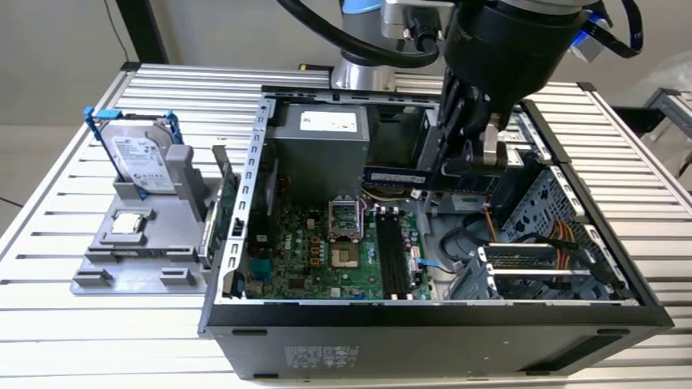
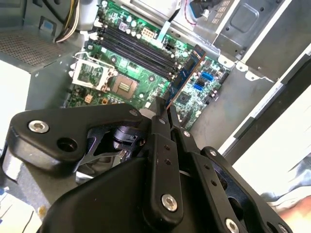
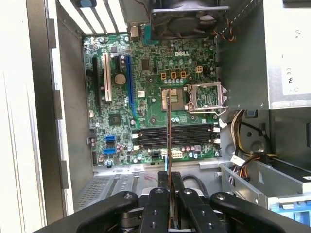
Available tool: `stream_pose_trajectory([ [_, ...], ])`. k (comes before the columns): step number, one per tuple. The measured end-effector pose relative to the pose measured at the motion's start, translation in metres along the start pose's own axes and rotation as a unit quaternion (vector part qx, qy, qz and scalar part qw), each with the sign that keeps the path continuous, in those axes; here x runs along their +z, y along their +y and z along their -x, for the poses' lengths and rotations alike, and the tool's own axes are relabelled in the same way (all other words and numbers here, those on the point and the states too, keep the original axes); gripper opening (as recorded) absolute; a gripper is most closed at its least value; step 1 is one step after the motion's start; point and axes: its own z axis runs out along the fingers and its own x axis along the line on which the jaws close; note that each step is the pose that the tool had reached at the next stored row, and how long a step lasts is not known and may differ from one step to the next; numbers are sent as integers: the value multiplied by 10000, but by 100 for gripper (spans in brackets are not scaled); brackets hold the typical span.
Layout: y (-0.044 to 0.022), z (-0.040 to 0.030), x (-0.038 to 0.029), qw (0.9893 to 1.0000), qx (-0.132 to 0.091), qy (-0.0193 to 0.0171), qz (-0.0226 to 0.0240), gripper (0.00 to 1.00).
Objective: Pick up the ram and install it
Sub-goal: 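Pick up the ram and move it above insertion slot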
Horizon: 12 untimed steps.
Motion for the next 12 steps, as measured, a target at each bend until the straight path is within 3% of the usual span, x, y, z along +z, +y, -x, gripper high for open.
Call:
stream_pose_trajectory([
  [12, 28, 212, 14, 10000, 0, 4, 0, 0],
])
